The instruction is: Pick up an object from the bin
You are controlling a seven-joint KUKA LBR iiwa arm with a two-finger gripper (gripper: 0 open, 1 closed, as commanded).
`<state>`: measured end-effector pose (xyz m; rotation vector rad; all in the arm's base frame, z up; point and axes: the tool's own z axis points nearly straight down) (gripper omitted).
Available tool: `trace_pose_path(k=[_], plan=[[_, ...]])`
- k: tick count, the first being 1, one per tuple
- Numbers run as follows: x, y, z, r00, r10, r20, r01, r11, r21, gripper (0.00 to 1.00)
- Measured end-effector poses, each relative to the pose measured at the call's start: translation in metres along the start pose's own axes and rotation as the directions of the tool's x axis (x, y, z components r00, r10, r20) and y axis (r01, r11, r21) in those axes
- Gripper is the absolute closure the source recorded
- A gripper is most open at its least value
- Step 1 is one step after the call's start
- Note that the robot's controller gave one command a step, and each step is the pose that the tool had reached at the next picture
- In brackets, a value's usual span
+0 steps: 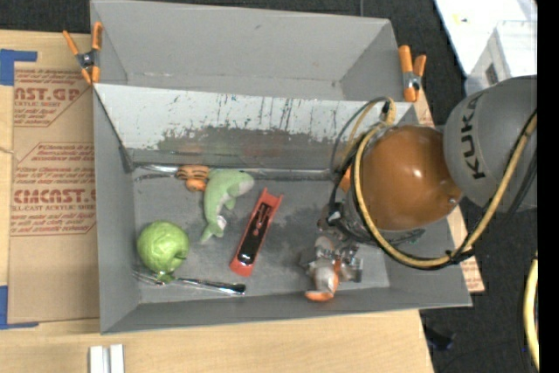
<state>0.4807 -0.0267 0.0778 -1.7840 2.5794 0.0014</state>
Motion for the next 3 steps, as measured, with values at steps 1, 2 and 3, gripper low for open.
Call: trace_pose_path(k=[1,2,3], plan=[[-0.001,0.001,-0.022,1.000,0.000,0.000,0.000,1.000,-0.003,1.00],[-0.002,0.002,-0.064,1.000,0.001,0.000,-0.001,1.000,-0.009,1.00],[-0.003,0.002,-0.137,1.000,0.002,0.003,-0.002,1.000,-0.007,1.00]])
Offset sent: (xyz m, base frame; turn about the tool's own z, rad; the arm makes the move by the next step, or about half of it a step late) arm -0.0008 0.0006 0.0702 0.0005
